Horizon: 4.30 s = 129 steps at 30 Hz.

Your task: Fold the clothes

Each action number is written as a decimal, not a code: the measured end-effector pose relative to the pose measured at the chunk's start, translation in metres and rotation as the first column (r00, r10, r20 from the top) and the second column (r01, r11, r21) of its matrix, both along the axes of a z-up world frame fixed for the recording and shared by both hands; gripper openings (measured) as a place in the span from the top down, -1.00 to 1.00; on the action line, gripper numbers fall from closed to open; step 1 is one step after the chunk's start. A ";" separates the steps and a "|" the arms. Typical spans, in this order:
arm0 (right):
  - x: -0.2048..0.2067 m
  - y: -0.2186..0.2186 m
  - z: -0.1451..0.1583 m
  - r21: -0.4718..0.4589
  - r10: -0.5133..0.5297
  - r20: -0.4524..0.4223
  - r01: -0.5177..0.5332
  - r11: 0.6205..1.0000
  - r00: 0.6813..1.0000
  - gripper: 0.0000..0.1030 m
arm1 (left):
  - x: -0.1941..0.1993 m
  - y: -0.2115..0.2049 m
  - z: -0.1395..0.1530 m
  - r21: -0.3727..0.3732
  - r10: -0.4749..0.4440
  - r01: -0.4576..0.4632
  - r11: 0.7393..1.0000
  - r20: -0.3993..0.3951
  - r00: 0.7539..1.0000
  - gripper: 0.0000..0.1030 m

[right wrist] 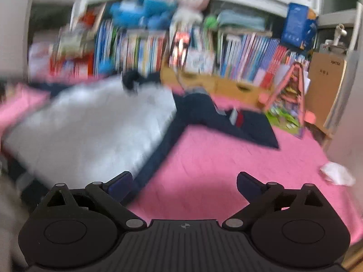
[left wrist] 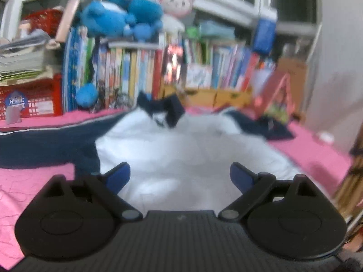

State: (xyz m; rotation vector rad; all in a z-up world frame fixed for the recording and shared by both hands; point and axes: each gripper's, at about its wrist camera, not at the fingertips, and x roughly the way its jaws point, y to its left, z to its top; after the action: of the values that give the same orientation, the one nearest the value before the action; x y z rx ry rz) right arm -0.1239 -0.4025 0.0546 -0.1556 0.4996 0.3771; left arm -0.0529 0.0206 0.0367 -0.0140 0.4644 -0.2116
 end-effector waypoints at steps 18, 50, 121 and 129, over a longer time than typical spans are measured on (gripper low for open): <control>0.098 0.238 -0.063 -0.005 0.241 -0.099 -0.243 0.970 0.965 -0.85 | -0.007 0.047 -0.060 0.158 0.268 -0.256 0.954 -0.057 0.962 -0.58; 0.232 0.167 -0.074 0.106 0.089 -0.306 -0.059 0.993 0.948 0.31 | 0.089 0.005 -0.049 0.214 0.194 -0.163 0.963 -0.135 0.972 -0.23; 0.295 -0.140 0.031 -0.023 -0.769 0.222 0.792 0.610 0.599 -0.94 | 0.093 0.028 -0.063 0.128 0.264 -0.242 0.962 -0.193 0.945 -0.75; 0.266 0.023 -0.007 0.113 -0.183 -0.015 0.183 0.976 0.983 -0.91 | 0.093 0.030 -0.063 0.127 0.263 -0.242 0.962 -0.194 0.945 -0.75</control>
State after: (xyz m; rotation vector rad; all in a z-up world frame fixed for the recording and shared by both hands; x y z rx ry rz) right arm 0.1424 -0.3796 0.0475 0.0026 0.4909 0.2249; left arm 0.0406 0.0505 -0.0259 0.0041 0.6775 0.0678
